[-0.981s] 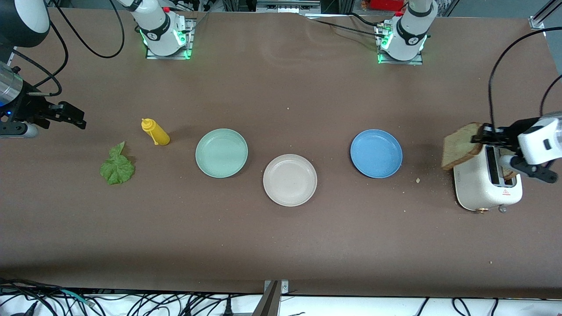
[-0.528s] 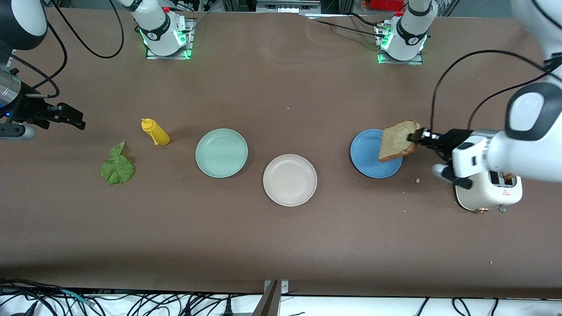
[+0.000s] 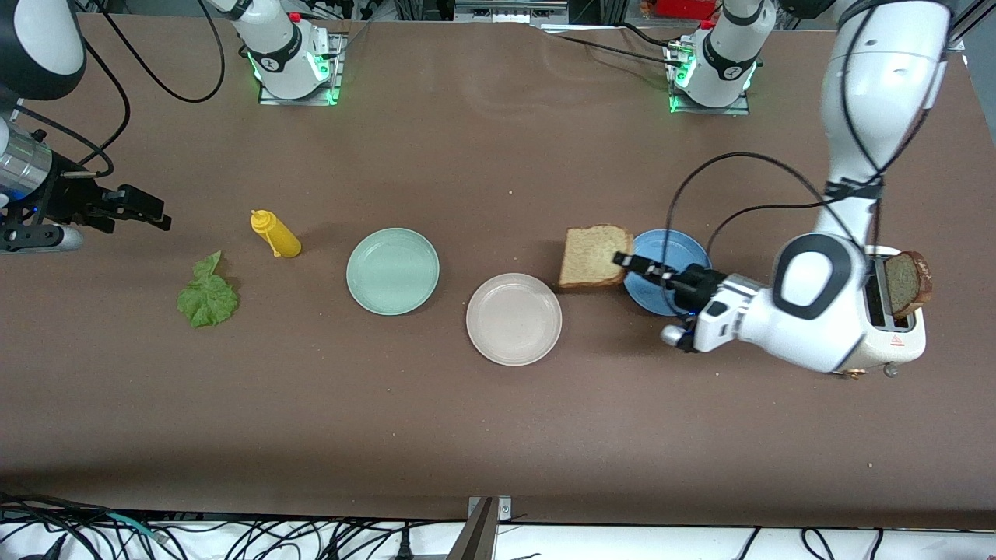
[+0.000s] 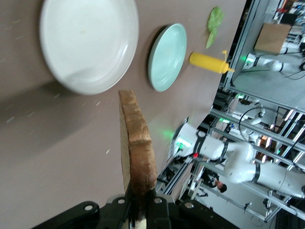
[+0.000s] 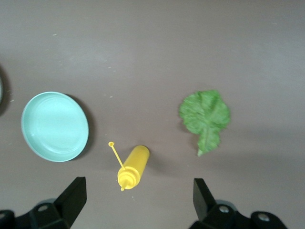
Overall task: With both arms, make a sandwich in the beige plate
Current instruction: 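Carry the toast to the beige plate while the right gripper reaches out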
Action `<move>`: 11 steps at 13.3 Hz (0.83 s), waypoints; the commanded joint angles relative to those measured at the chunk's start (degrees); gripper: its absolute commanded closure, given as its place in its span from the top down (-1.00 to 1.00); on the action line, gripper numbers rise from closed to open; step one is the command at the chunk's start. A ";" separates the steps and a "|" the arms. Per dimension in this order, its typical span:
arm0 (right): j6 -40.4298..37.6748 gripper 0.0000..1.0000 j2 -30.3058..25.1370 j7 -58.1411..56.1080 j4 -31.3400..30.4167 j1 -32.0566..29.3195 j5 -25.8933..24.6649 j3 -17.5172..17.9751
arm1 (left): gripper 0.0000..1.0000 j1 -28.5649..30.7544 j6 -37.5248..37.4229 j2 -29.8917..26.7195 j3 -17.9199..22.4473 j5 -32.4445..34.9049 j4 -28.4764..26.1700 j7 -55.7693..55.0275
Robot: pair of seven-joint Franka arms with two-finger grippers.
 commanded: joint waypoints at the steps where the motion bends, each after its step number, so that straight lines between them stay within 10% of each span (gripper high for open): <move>1: 2.91 0.99 -0.75 -11.54 -4.21 -0.42 4.15 -1.31 | -1.00 -2.76 4.68 2.76 0.47 -5.98 1.54 0.23; 11: 5.71 0.98 -0.31 -62.24 -15.54 -0.42 14.07 -5.69 | -1.00 -10.68 25.60 9.36 0.47 -14.69 1.63 5.77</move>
